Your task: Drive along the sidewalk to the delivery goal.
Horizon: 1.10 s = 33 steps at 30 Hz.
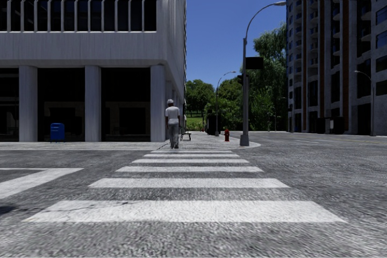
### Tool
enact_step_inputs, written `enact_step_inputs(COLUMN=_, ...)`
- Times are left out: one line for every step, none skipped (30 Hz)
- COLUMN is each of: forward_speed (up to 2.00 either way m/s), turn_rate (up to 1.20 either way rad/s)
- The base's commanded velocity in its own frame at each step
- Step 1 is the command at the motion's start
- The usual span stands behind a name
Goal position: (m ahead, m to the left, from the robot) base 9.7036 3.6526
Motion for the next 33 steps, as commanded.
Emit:
enact_step_inputs(forward_speed=1.59, turn_rate=0.00)
enact_step_inputs(forward_speed=1.47, turn_rate=0.00)
enact_step_inputs(forward_speed=1.37, turn_rate=0.00)
enact_step_inputs(forward_speed=1.34, turn_rate=0.00)
enact_step_inputs(forward_speed=1.33, turn_rate=0.00)
enact_step_inputs(forward_speed=1.32, turn_rate=0.00)
enact_step_inputs(forward_speed=1.32, turn_rate=0.00)
enact_step_inputs(forward_speed=1.32, turn_rate=0.00)
enact_step_inputs(forward_speed=1.32, turn_rate=0.00)
enact_step_inputs(forward_speed=1.32, turn_rate=0.00)
enact_step_inputs(forward_speed=1.32, turn_rate=0.00)
enact_step_inputs(forward_speed=1.32, turn_rate=0.00)
enact_step_inputs(forward_speed=1.32, turn_rate=0.00)
enact_step_inputs(forward_speed=1.32, turn_rate=0.00)
enact_step_inputs(forward_speed=1.32, turn_rate=0.00)
enact_step_inputs(forward_speed=1.32, turn_rate=0.00)
enact_step_inputs(forward_speed=1.32, turn_rate=0.00)
enact_step_inputs(forward_speed=1.32, turn_rate=0.00)
enact_step_inputs(forward_speed=1.32, turn_rate=0.00)
enact_step_inputs(forward_speed=1.32, turn_rate=0.00)
enact_step_inputs(forward_speed=1.32, turn_rate=0.00)
enact_step_inputs(forward_speed=1.32, turn_rate=0.00)
enact_step_inputs(forward_speed=1.32, turn_rate=0.00)
enact_step_inputs(forward_speed=1.32, turn_rate=0.00)
enact_step_inputs(forward_speed=1.32, turn_rate=0.00)
enact_step_inputs(forward_speed=1.32, turn_rate=0.00)
enact_step_inputs(forward_speed=1.32, turn_rate=0.00)
enact_step_inputs(forward_speed=1.32, turn_rate=0.00)
enact_step_inputs(forward_speed=1.32, turn_rate=0.00)
enact_step_inputs(forward_speed=1.32, turn_rate=0.00)
enact_step_inputs(forward_speed=1.32, turn_rate=0.00)
enact_step_inputs(forward_speed=1.32, turn_rate=0.00)
enact_step_inputs(forward_speed=1.32, turn_rate=0.00)
